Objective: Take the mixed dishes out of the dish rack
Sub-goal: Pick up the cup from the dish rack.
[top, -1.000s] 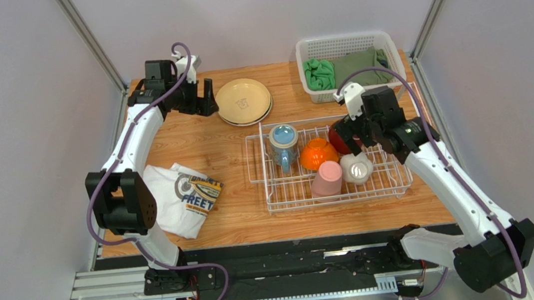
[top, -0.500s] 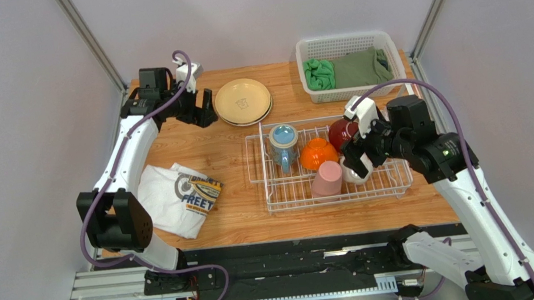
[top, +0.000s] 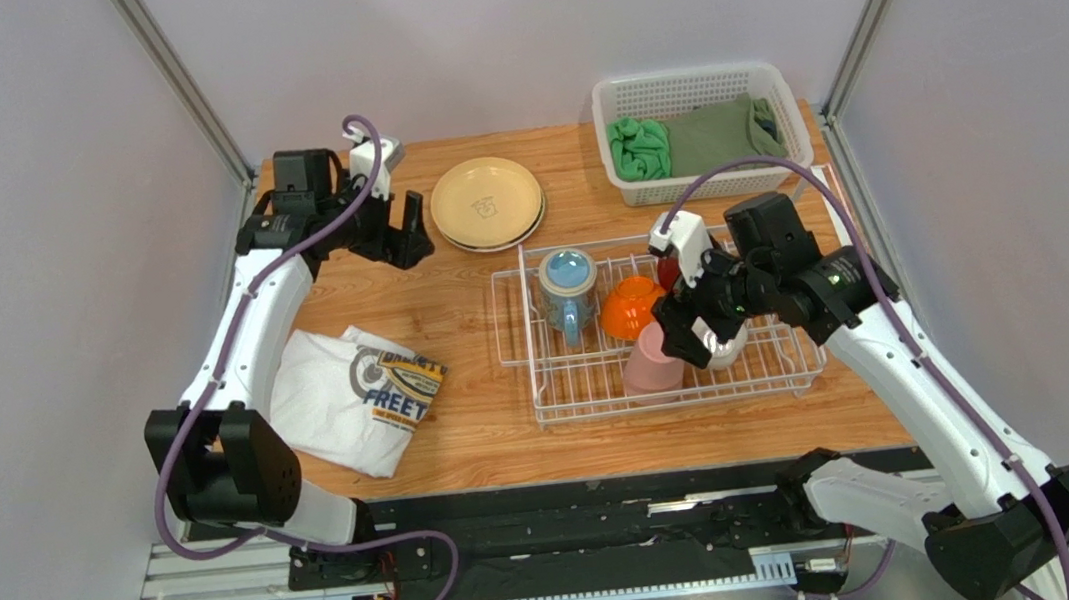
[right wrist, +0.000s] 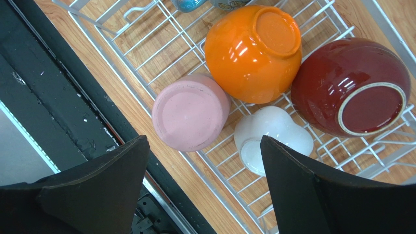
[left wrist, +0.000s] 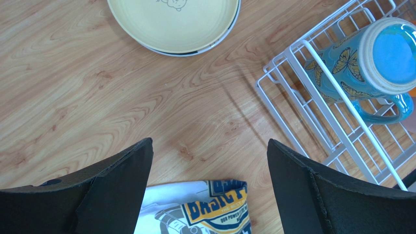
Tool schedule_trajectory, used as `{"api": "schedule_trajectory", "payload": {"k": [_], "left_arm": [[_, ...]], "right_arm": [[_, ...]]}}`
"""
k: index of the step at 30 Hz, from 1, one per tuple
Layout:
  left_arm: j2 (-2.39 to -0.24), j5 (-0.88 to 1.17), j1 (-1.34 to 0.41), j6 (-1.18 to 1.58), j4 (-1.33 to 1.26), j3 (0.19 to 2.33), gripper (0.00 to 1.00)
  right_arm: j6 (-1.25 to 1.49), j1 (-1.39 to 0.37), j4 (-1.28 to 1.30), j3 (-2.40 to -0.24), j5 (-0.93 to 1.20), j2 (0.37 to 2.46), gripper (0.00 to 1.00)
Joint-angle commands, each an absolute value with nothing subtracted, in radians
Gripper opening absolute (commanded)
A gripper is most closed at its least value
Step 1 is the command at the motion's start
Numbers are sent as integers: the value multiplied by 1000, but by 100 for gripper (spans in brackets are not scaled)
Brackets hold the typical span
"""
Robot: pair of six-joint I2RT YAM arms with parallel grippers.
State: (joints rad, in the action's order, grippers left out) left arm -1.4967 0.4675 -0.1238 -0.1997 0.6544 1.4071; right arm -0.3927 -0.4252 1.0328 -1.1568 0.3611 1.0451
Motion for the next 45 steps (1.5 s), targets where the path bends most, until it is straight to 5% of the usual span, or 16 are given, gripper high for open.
{"api": "schedule_trajectory", "payload": {"k": [1, 21, 45], "left_arm": [[-1445, 463, -127, -238, 638, 1391, 95], [-1425, 446, -127, -239, 627, 1361, 95], [-1417, 514, -127, -216, 615, 1365, 95]], "right_arm": [[-394, -445, 968, -1138, 376, 1069, 89], [-396, -577, 867, -1060, 199, 1180, 86], [-426, -586, 1022, -1316, 183, 1207, 7]]}}
